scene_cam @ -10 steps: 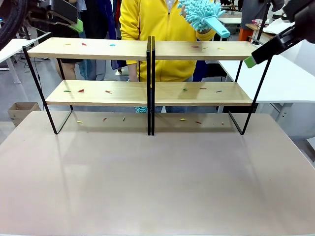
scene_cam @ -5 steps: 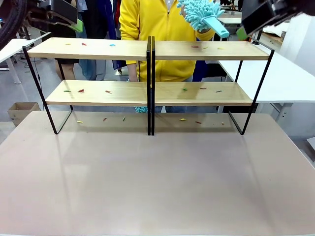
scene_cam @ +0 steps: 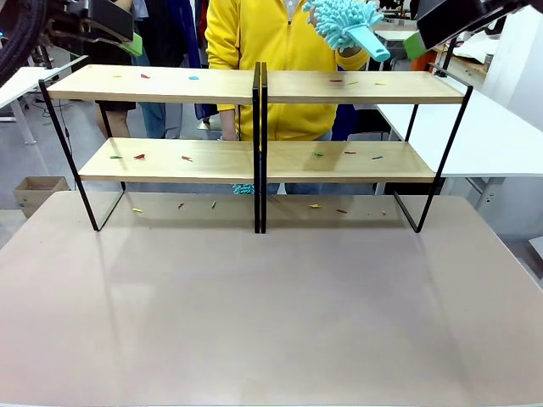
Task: Clean the shelves.
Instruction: Pick up the Duster when the human hands it over.
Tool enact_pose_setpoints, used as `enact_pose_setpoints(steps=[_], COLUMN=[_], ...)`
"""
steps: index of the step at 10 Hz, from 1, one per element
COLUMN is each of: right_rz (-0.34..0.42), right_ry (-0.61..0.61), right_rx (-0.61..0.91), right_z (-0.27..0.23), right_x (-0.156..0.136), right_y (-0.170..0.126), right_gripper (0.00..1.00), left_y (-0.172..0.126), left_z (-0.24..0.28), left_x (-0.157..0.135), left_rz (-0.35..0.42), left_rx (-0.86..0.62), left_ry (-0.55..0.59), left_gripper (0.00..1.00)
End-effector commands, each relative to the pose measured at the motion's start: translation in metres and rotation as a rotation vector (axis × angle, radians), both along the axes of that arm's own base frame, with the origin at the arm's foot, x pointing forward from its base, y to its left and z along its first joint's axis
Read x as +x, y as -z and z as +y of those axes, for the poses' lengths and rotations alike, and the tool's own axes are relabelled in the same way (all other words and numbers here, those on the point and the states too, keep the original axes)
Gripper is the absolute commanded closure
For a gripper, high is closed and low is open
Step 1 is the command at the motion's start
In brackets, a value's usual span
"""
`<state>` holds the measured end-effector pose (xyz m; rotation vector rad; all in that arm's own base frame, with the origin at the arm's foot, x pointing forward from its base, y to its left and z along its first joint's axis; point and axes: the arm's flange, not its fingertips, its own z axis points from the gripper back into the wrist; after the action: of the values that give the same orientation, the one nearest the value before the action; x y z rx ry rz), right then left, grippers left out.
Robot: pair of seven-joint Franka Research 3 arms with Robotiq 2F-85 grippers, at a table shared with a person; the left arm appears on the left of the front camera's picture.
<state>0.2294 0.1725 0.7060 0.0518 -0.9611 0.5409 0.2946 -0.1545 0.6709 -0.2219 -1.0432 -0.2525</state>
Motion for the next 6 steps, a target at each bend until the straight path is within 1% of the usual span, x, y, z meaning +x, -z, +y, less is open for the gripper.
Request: enact_pose_setpoints(steps=[1, 3, 4, 5, 6], right_rz=[-0.032, -0.026, -0.036, -0.067, -0.018], right_ry=[-0.02, -0.019, -0.013, 0.007, -0.001], right_rx=[0.014, 0.02, 0.041, 0.056, 0.013], right_z=[-0.0013, -0.0026, -0.0033, -0.0059, -0.0009], right_x=[0.0012, 0.0046, 0.0069, 0.008, 0.0013], right_y=[0.0013, 0.0033, 0.0039, 0.0029, -0.0019], right_gripper=[0.0, 0.0, 0.0, 0.0, 0.0], left_y=[0.0014, 0.0014, 0.0014, 0.0014, 0.0014], left_z=[0.002, 0.002, 0.002, 0.002, 0.002], left_x=[0.0003, 0.0003, 0.0003, 0.0003, 0.0003], left_rz=[-0.001, -0.001, -0.001, -0.001, -0.001], left_rx=[0.005, 0.005, 0.005, 0.005, 0.005], left_ry=[-0.007, -0.007, -0.007, -0.007, -0.007], left_gripper=[0.0, 0.0, 0.0, 0.0, 0.0])
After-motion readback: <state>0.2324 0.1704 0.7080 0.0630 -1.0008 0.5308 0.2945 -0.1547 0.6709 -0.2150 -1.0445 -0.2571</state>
